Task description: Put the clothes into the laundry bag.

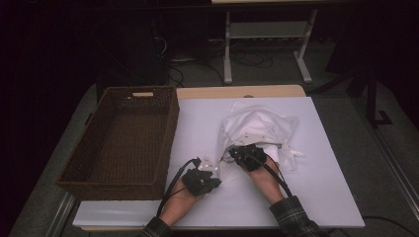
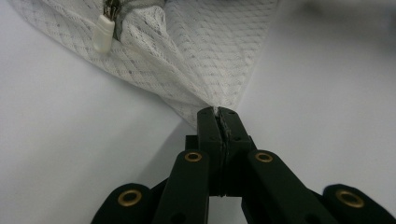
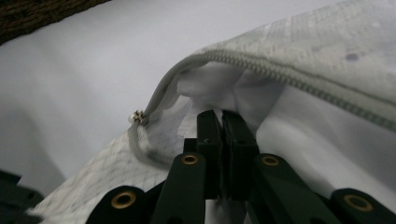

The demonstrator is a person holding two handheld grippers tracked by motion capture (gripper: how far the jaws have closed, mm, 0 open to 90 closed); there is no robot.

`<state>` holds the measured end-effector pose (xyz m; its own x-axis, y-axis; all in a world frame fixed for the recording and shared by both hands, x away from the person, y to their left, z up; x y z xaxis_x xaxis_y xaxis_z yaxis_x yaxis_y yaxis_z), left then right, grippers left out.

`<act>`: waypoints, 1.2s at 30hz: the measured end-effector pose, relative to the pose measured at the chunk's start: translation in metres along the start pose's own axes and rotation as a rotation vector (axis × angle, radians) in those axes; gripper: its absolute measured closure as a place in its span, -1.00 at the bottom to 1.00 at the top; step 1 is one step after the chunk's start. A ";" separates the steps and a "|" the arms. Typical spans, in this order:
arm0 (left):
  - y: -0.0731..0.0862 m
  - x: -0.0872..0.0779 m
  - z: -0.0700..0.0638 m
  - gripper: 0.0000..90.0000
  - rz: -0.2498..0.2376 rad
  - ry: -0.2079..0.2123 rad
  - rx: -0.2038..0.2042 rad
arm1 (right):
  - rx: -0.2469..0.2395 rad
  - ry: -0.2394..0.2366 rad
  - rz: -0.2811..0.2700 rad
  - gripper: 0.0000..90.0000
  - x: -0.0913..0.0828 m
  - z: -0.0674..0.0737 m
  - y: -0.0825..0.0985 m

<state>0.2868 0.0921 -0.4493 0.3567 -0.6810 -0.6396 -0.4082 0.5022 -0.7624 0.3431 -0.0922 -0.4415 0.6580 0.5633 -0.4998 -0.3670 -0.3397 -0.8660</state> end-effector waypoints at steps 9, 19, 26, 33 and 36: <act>0.000 0.000 0.000 0.98 0.003 -0.003 0.005 | 0.013 0.024 0.003 0.92 0.010 0.000 -0.006; -0.001 0.000 0.000 0.98 0.007 -0.002 0.004 | 0.023 0.047 -0.002 0.92 0.023 -0.004 -0.012; -0.001 0.000 0.000 0.98 0.007 0.002 0.003 | 0.040 0.071 -0.013 0.92 0.036 -0.006 -0.015; 0.000 0.000 0.001 0.98 0.006 0.006 0.007 | 0.037 0.036 -0.002 0.71 0.028 -0.004 -0.014; 0.000 0.000 0.001 0.98 0.004 0.006 0.004 | 0.007 0.000 -0.005 0.53 0.016 -0.001 -0.015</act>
Point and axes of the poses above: each handheld gripper's, and its own axes: x roughly forward along the jaws, y roughly out of its underside, z roughly to its left, the point moved 1 cm from there along x, roughly forward along the jaws, and after that the axes turned 10 degrees about -z, right-handed, at the moved point
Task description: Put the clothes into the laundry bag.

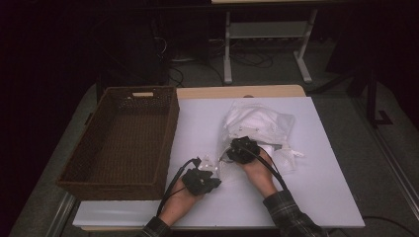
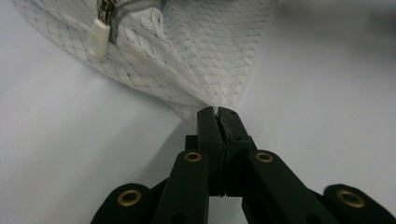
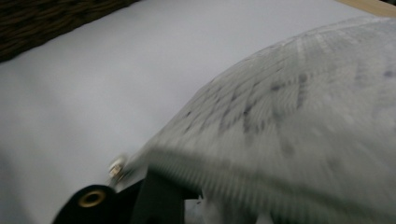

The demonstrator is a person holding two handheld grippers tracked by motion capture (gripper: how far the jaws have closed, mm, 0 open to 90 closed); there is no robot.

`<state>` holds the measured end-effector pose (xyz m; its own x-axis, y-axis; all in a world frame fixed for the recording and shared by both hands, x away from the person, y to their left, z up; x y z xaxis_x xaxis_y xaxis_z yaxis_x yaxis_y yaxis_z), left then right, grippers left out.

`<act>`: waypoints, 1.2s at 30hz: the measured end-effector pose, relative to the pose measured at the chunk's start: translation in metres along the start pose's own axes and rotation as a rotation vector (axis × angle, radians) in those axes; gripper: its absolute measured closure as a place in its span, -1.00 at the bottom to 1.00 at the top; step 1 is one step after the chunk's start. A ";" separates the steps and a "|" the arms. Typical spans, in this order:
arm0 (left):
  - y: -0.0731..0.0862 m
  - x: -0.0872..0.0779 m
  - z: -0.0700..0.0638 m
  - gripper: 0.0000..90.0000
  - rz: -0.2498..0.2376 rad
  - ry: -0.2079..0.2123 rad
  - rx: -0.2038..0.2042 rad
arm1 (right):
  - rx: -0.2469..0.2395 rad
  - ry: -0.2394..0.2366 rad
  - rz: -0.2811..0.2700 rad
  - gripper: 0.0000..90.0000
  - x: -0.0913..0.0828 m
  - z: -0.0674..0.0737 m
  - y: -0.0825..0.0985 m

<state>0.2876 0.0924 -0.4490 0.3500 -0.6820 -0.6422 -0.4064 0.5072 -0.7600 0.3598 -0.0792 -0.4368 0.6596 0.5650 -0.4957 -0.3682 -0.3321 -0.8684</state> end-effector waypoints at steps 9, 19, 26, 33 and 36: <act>0.000 0.000 0.001 0.97 -0.003 0.003 -0.012 | -0.012 -0.074 -0.010 0.16 -0.056 -0.002 0.010; 0.001 0.000 0.001 0.97 -0.004 0.005 -0.013 | 0.022 -0.068 -0.025 0.01 -0.109 -0.024 0.039; 0.001 0.000 0.001 0.96 -0.003 0.007 -0.011 | 0.067 -0.009 -0.004 -0.10 -0.121 -0.046 0.064; 0.001 0.000 0.002 0.96 -0.004 0.012 -0.015 | 0.092 0.007 0.011 -0.06 -0.110 -0.059 0.070; 0.001 0.000 0.002 0.96 -0.005 0.009 -0.012 | 0.075 0.006 0.035 0.26 -0.101 -0.057 0.070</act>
Point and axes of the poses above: each handheld gripper's, and its own axes: x roughly forward along the jaws, y roughly out of its underside, z roughly to its left, the point moved 1 cm from there along x, roughly forward along the jaws, and after that the axes turned 10 degrees about -z, right-handed, at the moved point
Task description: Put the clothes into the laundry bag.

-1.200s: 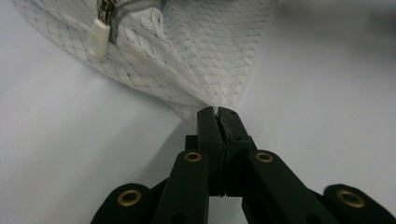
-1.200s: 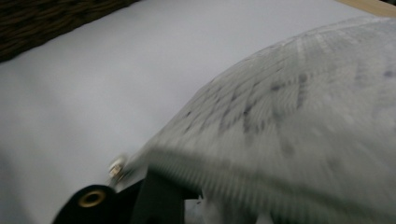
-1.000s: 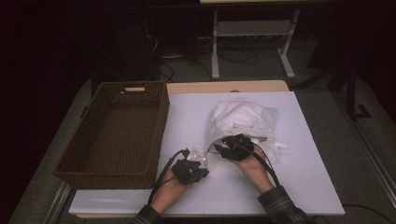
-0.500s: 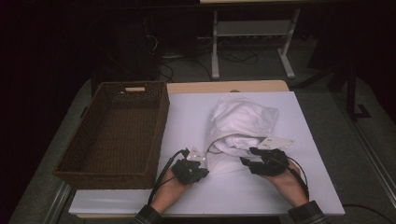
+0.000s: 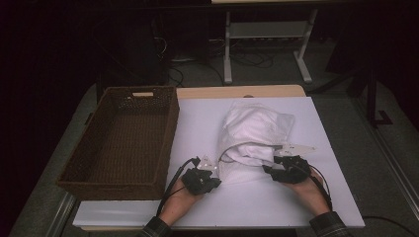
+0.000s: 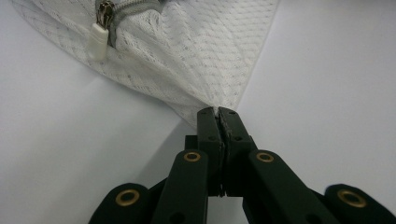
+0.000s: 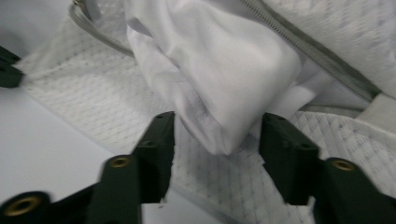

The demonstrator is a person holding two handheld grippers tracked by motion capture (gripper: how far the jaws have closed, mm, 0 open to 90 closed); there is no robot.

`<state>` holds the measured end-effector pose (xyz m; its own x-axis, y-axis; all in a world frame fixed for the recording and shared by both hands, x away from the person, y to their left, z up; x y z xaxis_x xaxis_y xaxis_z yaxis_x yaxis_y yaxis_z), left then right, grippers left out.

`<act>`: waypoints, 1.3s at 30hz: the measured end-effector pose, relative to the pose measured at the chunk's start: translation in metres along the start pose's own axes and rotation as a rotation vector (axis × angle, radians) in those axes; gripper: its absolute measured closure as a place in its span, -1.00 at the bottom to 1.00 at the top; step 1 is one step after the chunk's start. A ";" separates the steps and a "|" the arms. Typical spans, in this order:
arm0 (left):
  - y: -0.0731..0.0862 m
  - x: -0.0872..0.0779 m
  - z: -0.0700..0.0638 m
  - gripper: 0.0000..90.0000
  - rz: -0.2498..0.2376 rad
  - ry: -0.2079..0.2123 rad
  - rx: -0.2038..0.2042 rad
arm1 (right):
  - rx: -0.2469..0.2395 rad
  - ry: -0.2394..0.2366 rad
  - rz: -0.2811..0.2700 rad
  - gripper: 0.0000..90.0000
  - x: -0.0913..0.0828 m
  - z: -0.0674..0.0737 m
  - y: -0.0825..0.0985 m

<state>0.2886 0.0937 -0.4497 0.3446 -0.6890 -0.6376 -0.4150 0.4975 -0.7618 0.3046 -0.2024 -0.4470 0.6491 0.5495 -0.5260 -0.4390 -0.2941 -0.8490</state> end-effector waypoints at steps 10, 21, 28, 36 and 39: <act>0.000 0.000 0.000 0.97 -0.001 -0.001 0.000 | -0.002 -0.016 -0.052 0.91 0.005 0.008 -0.014; 0.000 0.000 0.001 0.97 0.003 0.003 0.002 | -0.002 -0.022 -0.089 0.91 0.027 0.021 -0.039; 0.000 0.000 0.001 0.97 0.003 0.004 0.003 | 0.002 -0.003 -0.082 0.91 0.043 0.023 -0.045; -0.001 0.000 0.000 0.98 0.005 0.005 0.009 | -0.012 0.031 -0.056 0.90 0.062 0.028 -0.050; -0.001 0.000 0.000 0.98 0.006 0.005 0.011 | -0.018 0.039 -0.048 0.91 0.067 0.030 -0.053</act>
Point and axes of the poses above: each handheld gripper's, and its own axes: x roughly forward along the jaws, y roughly out of its underside, z roughly to its left, the point moved 1 cm from there along x, roughly forward along the jaws, and after that the axes turned 10 degrees about -z, right-handed, at the moved point
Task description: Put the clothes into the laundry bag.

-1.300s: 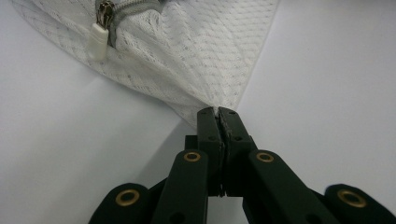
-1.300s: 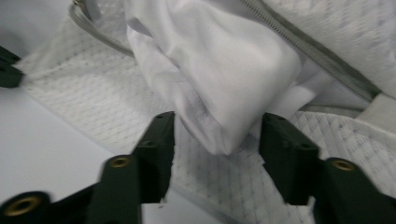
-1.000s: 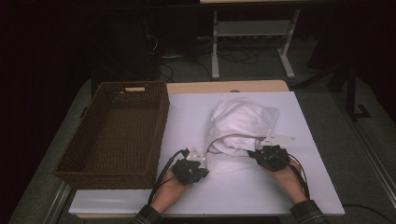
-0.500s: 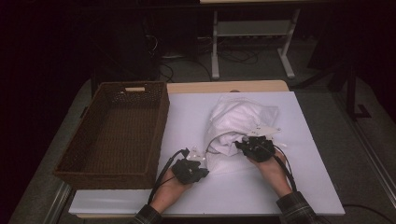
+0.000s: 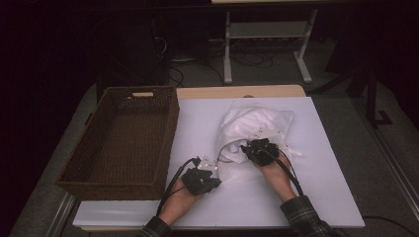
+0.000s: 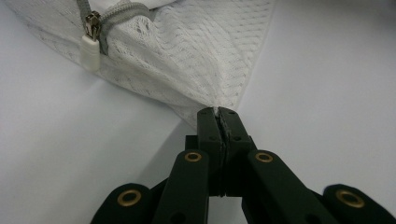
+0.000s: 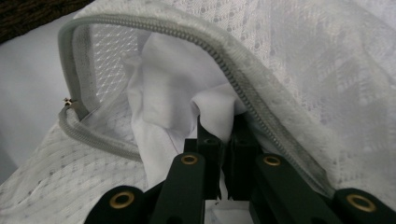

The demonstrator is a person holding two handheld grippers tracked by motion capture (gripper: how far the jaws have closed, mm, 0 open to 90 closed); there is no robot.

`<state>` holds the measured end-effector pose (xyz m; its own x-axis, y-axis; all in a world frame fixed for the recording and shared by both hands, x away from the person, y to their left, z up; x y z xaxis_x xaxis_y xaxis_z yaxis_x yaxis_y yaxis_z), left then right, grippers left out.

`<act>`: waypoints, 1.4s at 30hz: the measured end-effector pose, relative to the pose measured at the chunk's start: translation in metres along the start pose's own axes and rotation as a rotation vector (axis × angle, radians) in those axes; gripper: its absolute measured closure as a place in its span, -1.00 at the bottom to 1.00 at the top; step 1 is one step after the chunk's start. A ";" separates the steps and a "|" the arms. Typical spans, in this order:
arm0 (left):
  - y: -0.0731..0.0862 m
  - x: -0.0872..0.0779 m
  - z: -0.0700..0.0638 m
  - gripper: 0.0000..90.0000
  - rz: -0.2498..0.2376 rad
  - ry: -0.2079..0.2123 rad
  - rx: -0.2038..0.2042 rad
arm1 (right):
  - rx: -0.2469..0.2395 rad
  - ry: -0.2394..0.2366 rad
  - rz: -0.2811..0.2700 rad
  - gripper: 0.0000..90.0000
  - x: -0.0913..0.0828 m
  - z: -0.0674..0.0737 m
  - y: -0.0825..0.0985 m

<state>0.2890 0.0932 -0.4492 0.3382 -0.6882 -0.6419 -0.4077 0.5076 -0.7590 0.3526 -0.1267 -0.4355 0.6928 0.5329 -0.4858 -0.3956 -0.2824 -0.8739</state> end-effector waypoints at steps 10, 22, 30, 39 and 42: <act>-0.001 0.000 -0.001 0.98 0.005 -0.003 0.007 | 0.005 0.023 0.003 0.92 0.015 0.002 -0.007; -0.001 0.000 -0.002 0.99 0.008 -0.008 0.017 | 0.002 0.086 0.003 0.93 0.034 -0.002 -0.014; -0.001 0.000 -0.002 0.99 0.008 -0.012 0.024 | -0.003 0.114 0.001 0.93 0.043 -0.007 -0.018; -0.001 0.000 -0.002 0.99 0.004 -0.011 0.019 | 0.017 0.156 0.016 0.93 0.052 -0.019 -0.024; -0.001 0.000 -0.002 0.99 0.007 -0.010 0.021 | 0.028 0.173 0.017 0.93 0.054 -0.024 -0.025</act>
<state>0.2879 0.0915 -0.4484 0.3441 -0.6797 -0.6478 -0.3917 0.5231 -0.7569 0.4145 -0.1095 -0.4405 0.7782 0.3828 -0.4979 -0.4231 -0.2663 -0.8661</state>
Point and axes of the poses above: each handheld gripper's, and its own axes: x roughly forward along the jaws, y roughly out of its underside, z roughly to its left, the point moved 1 cm from there along x, roughly forward along the jaws, and after that the axes turned 10 degrees about -z, right-handed, at the moved point
